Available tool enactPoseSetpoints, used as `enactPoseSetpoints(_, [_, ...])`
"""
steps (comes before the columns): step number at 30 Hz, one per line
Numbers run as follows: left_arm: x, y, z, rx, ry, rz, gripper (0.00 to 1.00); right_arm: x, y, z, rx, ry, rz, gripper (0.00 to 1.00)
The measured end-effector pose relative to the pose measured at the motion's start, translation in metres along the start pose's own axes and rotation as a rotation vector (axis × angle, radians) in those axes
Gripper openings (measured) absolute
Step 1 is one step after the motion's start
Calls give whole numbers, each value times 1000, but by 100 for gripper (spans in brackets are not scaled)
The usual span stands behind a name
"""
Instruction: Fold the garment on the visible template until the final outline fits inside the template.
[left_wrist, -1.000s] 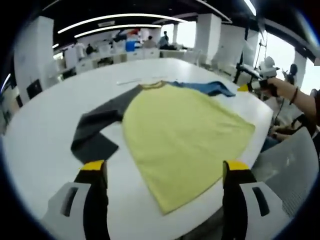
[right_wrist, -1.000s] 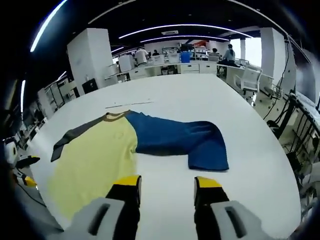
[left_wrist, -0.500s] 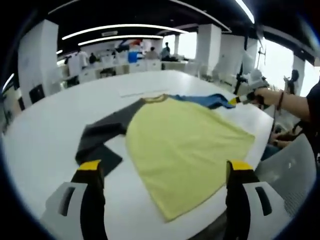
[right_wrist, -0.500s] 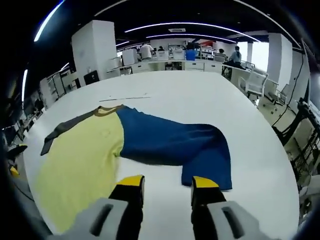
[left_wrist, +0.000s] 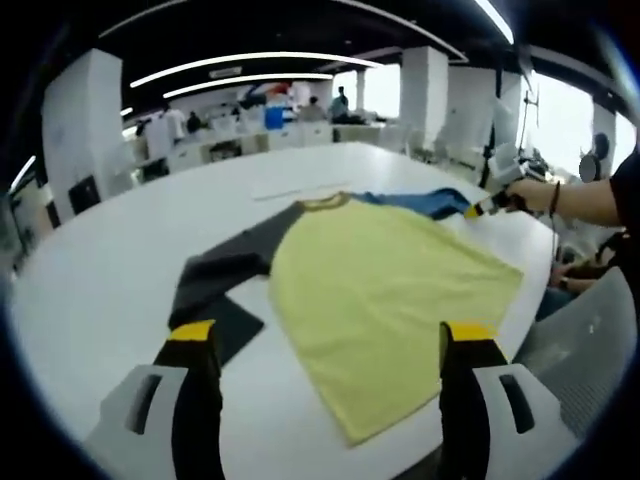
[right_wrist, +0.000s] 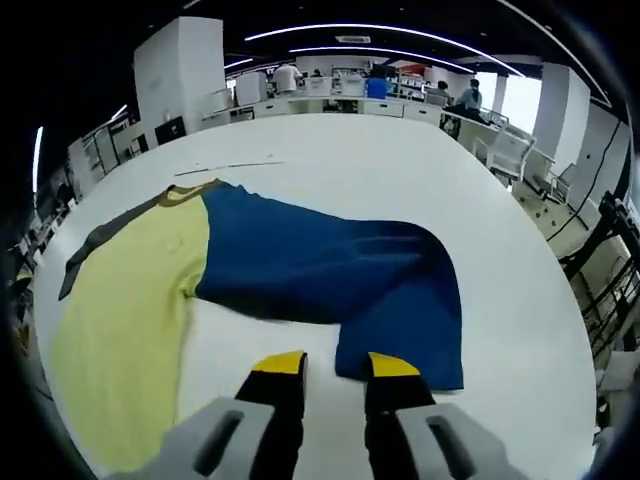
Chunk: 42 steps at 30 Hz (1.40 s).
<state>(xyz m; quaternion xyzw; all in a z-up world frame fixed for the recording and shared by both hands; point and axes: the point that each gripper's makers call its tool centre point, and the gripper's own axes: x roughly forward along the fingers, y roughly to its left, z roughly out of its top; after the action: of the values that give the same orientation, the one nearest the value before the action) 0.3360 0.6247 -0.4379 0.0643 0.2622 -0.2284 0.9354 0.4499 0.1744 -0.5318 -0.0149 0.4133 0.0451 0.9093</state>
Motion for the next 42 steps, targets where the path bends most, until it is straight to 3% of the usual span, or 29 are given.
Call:
enactPoseSetpoints(6, [-1,4,1,-1,-4,15,83,-5,-11,-3,10,11,-29,0])
enactPoseSetpoints(11, [-1,4,1,-12,-5,14,82,-14,-26,-13,-54,51,-56,0])
enactPoseSetpoints(18, [-2,3,5,-5,-19,10,80,-26,-53,-20,-47,74,-108,0])
enactPoseSetpoints(39, [-5,0,5,23,-10,-1,79,-35,-111,-21,-151,101,-230,0])
enactPoseSetpoints(42, [-4,-2,7,20,-14,-2,79,-35,-120,-21,-129,100,-238,0])
